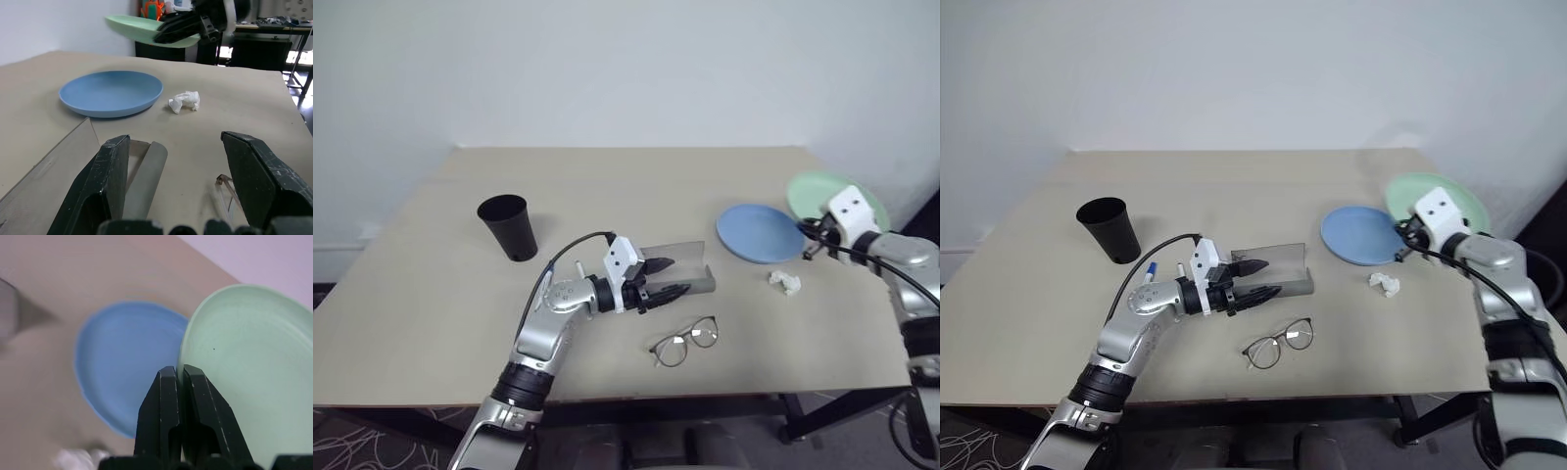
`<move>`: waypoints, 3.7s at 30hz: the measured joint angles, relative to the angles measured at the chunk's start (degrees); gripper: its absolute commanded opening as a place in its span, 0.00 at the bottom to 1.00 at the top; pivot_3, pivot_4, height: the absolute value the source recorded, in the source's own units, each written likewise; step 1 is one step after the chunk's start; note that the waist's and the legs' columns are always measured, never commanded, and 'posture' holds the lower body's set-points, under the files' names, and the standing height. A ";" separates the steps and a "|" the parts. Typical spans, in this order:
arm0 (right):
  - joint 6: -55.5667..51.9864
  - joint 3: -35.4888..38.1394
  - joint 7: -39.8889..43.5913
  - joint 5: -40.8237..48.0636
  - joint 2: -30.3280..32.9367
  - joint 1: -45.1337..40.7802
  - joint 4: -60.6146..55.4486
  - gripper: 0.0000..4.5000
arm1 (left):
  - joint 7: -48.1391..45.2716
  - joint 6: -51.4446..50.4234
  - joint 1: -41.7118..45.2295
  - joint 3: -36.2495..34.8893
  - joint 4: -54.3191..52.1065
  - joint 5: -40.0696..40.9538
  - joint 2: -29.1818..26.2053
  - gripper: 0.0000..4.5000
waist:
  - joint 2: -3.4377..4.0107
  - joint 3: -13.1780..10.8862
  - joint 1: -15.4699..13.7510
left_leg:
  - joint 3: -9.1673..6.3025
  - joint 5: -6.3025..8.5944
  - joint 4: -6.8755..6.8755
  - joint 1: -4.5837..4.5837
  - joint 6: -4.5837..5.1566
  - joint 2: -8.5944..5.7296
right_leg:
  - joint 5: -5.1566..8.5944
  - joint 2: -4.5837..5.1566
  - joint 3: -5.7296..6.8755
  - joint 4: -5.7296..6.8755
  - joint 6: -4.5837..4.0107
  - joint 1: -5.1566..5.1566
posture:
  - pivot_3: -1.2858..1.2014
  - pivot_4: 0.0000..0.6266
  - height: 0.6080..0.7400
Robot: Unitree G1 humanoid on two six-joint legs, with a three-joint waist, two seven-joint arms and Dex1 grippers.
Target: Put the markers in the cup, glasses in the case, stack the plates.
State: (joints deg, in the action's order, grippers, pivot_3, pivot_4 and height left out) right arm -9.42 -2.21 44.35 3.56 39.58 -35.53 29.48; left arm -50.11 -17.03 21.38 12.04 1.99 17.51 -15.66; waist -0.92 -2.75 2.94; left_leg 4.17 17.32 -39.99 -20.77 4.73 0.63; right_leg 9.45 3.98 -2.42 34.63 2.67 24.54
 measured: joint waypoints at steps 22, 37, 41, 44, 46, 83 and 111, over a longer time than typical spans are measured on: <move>16.83 -5.82 4.03 -7.74 -9.65 -13.60 33.18 0.01 | 1.01 0.95 0.73 -0.06 0.83 -0.77 -0.28 0.70 | 0.09 0.03 0.07 | -0.05 -0.01 0.03 -0.01 -0.01 -0.04 | -0.18 -0.01 -0.01 0.06 -0.27 0.00 | 0.52 0.00 0.94; 18.13 -5.00 4.58 -7.99 -10.43 -14.23 33.33 0.58 | 1.51 0.92 0.73 -0.04 0.83 -0.97 0.32 0.70 | 0.13 0.03 0.07 | -0.05 -0.01 0.03 -0.01 -0.01 -0.04 | -0.19 0.00 0.00 0.06 -0.28 -0.01 | 0.52 0.00 0.94; 17.10 -3.50 4.60 -7.58 -8.59 -12.75 29.82 0.58 | 1.61 0.92 0.74 -0.01 0.82 -1.02 0.59 0.70 | 0.15 0.03 0.01 | -0.07 -0.01 0.03 -0.02 -0.01 -0.04 | -0.18 0.01 0.00 0.06 -0.27 -0.01 | 0.52 0.00 0.94; 14.13 -1.85 5.48 -6.27 -6.40 -10.52 25.94 0.58 | 1.63 0.91 0.74 0.01 0.80 -1.04 0.73 0.70 | 0.15 0.03 0.02 | -0.08 0.00 0.03 -0.03 0.00 -0.04 | -0.18 0.02 0.00 0.03 -0.27 -0.02 | 0.52 0.00 0.94; 11.11 -0.80 6.95 -5.16 -4.82 -8.45 22.63 0.58 | 1.63 0.91 0.74 0.01 0.80 -1.05 0.74 0.70 | 0.15 0.03 0.02 | -0.08 0.00 0.03 -0.03 0.00 -0.04 | -0.17 0.02 -0.01 0.03 -0.26 -0.02 | 0.52 0.00 0.94; -8.68 -3.82 13.03 -4.38 2.28 3.44 7.13 0.01 | 0.84 0.91 0.78 0.41 0.90 -1.26 0.84 0.70 | 0.16 0.02 -0.17 | -0.06 0.00 -0.02 0.01 -0.01 -0.08 | -0.02 0.00 0.00 0.07 -0.01 -0.03 | 0.52 0.00 0.94; 8.61 -3.57 0.54 -8.36 -5.32 -14.36 31.62 0.15 | 0.93 0.92 0.79 0.52 1.02 -1.28 0.90 0.70 | 0.20 0.02 0.03 | -0.04 -0.01 -0.02 -0.04 0.00 -0.10 | -0.19 0.01 -0.02 0.03 -0.29 -0.02 | 0.52 0.00 0.94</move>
State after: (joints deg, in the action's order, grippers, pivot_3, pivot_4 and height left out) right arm -0.81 -5.79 44.89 -4.80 34.26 -49.89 61.10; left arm -49.18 -16.11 22.17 12.56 3.01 16.23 -14.76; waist -0.73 -2.73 2.97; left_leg 4.13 17.31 -40.01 -20.81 4.73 0.53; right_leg 9.26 3.99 -2.44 34.67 2.38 24.51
